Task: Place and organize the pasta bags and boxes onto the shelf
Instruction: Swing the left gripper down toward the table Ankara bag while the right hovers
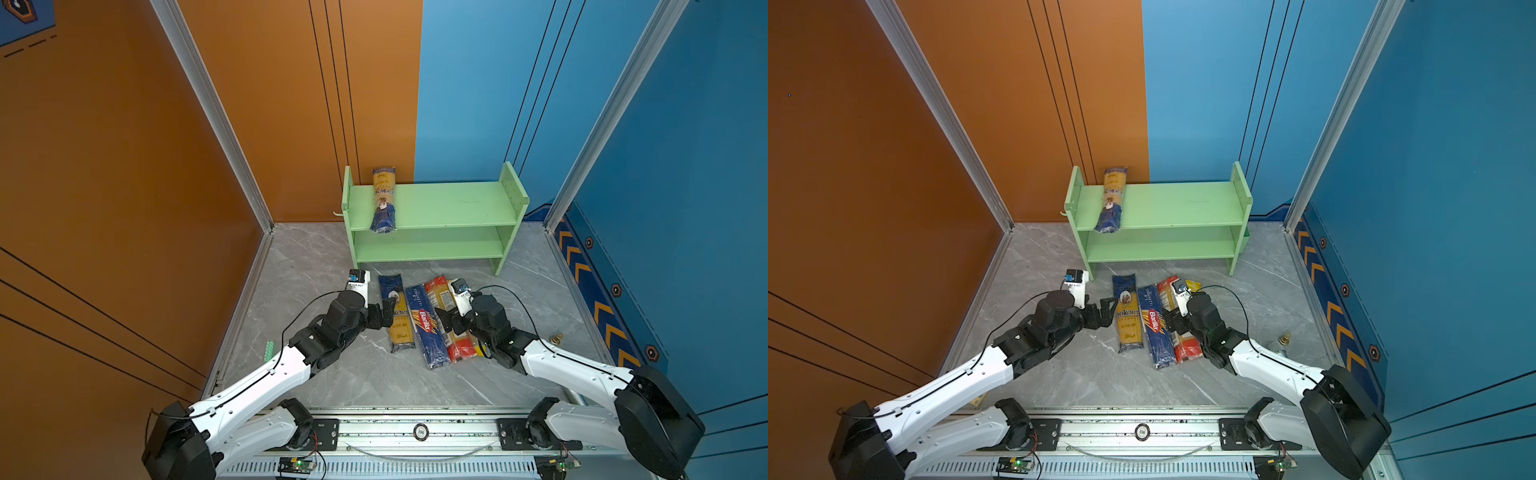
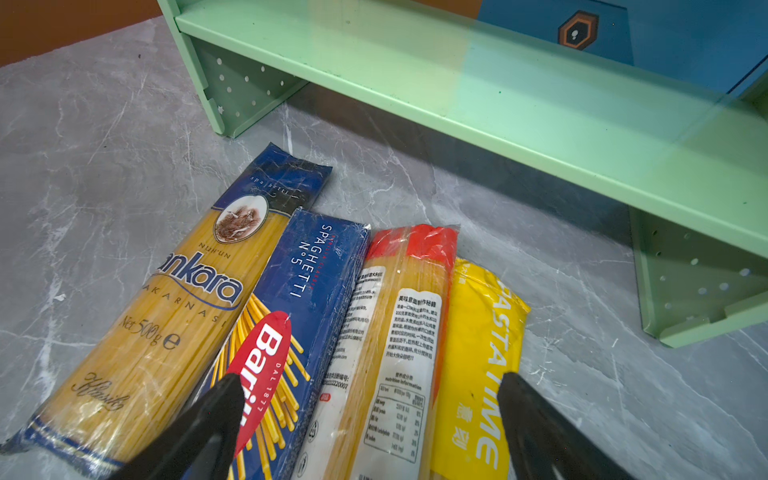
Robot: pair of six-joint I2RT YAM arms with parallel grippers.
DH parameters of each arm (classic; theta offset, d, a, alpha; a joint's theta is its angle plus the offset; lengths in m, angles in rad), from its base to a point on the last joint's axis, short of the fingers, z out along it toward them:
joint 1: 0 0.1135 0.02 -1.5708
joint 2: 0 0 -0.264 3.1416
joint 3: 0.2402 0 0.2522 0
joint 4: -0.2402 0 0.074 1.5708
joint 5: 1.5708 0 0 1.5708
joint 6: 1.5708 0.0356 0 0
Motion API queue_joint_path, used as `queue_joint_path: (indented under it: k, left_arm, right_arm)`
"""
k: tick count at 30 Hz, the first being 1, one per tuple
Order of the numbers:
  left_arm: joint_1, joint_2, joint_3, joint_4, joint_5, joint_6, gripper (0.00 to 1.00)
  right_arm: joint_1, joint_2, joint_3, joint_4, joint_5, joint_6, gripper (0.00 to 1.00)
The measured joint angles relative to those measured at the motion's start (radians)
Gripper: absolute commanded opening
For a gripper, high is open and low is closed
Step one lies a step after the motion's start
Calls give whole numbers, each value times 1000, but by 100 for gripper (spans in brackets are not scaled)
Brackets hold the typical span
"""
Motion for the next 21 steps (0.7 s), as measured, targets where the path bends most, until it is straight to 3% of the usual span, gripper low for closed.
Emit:
queue_joint_path:
  k: [21]
  left_arm:
    - [-75, 47, -117, 87, -79, -128, 98]
  right_arm:
    - [102, 162, 83, 19, 93, 5, 94]
